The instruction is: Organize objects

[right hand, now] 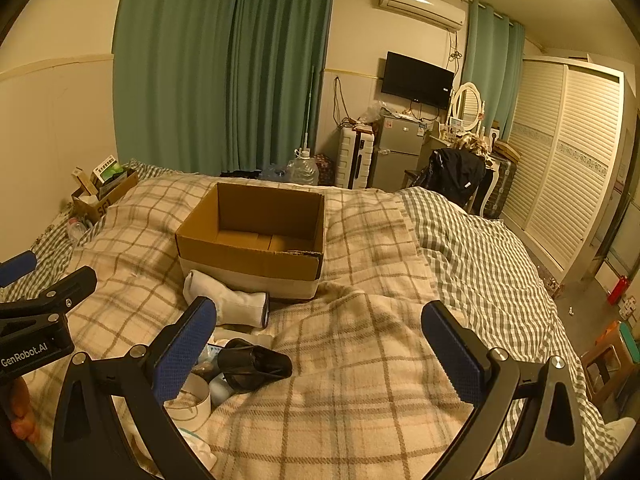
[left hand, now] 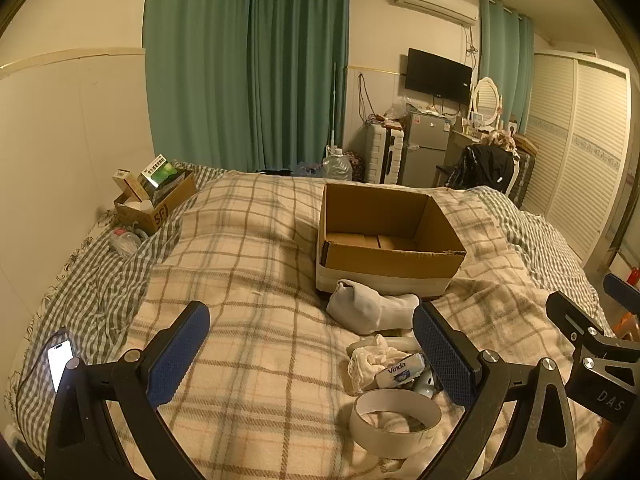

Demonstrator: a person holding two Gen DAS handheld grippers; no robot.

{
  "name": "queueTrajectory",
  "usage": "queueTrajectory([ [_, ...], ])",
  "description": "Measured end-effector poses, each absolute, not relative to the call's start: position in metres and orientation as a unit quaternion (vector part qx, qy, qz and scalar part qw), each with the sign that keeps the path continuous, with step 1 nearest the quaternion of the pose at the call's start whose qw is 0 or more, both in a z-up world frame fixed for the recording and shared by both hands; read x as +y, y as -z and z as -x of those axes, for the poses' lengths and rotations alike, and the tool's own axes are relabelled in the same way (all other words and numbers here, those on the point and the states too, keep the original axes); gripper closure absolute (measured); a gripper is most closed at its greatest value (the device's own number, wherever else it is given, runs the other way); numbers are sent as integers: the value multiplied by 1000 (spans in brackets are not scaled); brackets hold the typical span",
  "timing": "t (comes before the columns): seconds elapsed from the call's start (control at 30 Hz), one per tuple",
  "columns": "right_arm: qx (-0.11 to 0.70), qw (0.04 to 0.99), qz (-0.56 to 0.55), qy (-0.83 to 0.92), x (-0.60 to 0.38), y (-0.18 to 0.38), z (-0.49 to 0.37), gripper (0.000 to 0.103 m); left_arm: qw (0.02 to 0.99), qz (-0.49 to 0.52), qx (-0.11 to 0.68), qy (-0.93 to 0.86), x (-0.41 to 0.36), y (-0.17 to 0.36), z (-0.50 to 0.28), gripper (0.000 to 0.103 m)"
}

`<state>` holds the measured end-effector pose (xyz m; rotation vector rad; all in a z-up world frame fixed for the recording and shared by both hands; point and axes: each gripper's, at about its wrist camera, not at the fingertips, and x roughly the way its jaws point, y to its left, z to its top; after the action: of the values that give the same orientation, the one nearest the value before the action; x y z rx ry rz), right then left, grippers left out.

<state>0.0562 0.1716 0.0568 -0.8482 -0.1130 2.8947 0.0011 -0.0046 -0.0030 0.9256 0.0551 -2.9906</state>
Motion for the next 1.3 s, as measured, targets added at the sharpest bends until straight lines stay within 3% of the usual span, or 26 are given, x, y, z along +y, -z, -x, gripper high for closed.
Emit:
queueTrajectory([
  [1.3, -40, 63, 283, -956, 170, -55, -58, 1, -4, -305, 12, 952, -1, 7, -4, 0],
])
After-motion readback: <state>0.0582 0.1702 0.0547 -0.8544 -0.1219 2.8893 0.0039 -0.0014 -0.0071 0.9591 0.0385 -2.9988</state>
